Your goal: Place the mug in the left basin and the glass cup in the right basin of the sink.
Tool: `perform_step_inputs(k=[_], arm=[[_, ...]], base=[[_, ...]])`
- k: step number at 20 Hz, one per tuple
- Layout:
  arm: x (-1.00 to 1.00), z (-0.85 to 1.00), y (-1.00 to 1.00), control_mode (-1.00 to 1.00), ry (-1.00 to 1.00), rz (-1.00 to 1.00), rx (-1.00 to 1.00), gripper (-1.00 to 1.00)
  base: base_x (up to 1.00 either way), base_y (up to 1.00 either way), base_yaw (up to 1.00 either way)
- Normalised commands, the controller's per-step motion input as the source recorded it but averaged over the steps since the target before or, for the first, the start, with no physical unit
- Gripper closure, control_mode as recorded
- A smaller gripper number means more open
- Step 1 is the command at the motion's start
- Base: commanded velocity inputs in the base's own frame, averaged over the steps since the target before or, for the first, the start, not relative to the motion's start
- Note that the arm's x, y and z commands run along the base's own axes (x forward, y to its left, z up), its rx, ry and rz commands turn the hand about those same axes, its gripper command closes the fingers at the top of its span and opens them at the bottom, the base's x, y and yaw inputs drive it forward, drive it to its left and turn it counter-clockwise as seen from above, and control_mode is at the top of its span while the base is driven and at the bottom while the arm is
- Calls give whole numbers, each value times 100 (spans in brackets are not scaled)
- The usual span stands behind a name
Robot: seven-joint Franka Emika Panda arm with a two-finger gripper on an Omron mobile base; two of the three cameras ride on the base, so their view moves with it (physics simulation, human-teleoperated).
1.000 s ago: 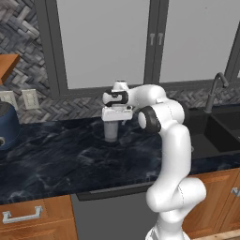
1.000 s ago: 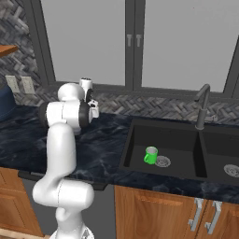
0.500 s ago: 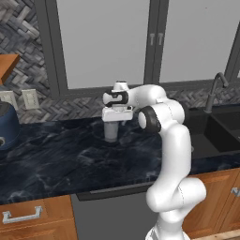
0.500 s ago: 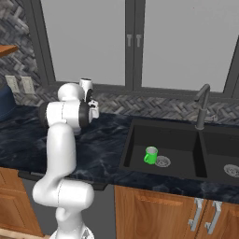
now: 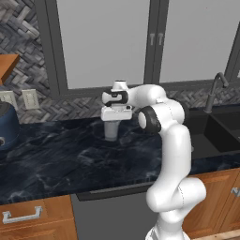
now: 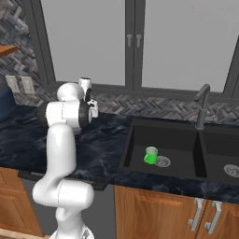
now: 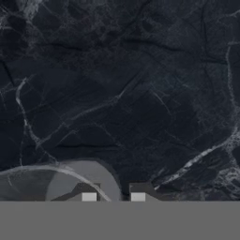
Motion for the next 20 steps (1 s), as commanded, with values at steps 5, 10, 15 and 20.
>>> perform_step_inputs(k=[5,10,15,20], arm=[[-2,0,0,-100,0,0,0,100],[-18,13,0,-100,-4,0,0,100],[-39,39,0,-100,-11,0,0,100],[-43,33,-2,-100,-7,0,0,100]], base=[[0,0,0],[0,0,0],[0,0,0],[0,0,0]])
